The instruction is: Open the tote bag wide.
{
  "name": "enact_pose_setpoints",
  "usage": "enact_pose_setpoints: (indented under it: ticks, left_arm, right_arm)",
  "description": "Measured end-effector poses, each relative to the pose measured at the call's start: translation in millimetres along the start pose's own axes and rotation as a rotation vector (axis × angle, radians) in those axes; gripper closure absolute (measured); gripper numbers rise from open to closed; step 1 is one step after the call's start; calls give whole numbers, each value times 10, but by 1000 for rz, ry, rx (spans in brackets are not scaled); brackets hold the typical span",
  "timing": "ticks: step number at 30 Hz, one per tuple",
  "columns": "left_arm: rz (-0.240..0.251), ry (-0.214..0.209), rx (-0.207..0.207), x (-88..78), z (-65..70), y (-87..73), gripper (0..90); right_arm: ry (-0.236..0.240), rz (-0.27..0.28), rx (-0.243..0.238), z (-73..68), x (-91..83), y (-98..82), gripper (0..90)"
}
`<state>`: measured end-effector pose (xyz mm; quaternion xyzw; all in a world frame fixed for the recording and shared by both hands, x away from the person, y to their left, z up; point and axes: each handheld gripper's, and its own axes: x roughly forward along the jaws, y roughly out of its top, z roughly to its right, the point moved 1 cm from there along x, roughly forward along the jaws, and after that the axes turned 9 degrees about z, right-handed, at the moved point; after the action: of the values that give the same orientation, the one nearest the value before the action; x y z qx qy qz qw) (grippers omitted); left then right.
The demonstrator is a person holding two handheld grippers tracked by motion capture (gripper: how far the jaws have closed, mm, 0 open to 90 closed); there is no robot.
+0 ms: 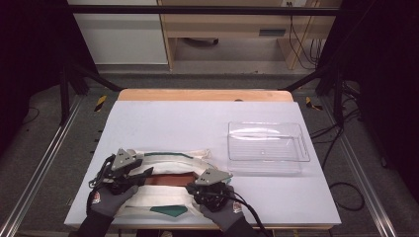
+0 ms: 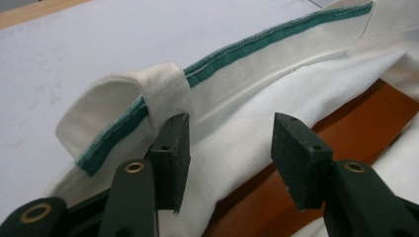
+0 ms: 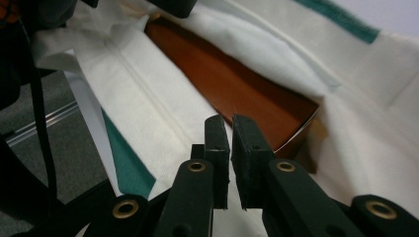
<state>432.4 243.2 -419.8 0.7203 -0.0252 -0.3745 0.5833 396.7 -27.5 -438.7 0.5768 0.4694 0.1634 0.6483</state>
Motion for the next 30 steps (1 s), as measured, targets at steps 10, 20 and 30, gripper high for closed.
enact_pose_setpoints:
  ticks: [10, 20, 30]
  left_arm:
    - [-63, 52, -3, -3, -62, -75, 698]
    - [-81, 109, -51, 233, -198, -45, 864]
    - [-104, 103, -105, 436, -290, -149, 850]
  right_arm:
    - [12, -49, -3, -27, 106, -162, 895]
    - [13, -94, -26, -73, 214, -340, 900]
    - [2, -93, -32, -97, 275, -428, 900]
